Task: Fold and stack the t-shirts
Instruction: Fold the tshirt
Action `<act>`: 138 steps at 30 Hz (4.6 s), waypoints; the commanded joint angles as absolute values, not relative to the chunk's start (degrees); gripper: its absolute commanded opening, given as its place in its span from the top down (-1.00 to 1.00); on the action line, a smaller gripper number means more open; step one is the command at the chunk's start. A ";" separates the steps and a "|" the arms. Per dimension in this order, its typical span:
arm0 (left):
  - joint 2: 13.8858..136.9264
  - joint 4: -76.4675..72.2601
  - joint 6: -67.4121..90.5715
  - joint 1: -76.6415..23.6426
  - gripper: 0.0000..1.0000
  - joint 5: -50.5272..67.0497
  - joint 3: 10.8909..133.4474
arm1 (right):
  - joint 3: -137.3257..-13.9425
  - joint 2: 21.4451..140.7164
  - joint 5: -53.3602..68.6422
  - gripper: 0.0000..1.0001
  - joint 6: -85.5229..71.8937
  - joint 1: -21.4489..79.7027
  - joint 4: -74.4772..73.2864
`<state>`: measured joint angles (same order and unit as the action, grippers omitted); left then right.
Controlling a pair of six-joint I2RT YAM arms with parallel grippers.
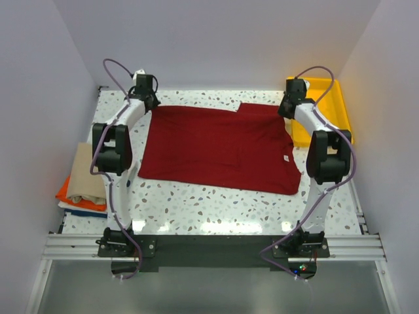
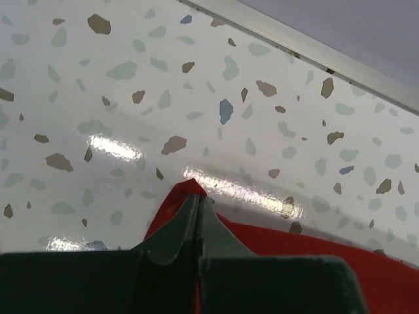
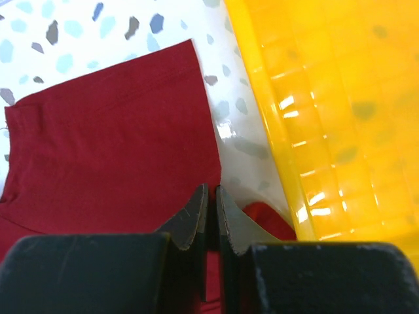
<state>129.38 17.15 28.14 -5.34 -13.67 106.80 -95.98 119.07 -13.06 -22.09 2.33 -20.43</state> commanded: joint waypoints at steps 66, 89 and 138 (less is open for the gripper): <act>109.22 6.26 39.90 -3.95 0.52 3.07 74.26 | -66.52 94.72 -2.99 0.04 -27.60 2.37 -15.65; 121.64 13.27 42.10 0.00 0.67 -5.36 78.84 | -76.99 112.41 -0.09 0.04 -26.72 2.72 -14.94; 117.86 8.44 41.04 0.00 0.56 3.43 77.87 | -94.22 119.28 -2.03 0.91 -22.59 7.12 -22.94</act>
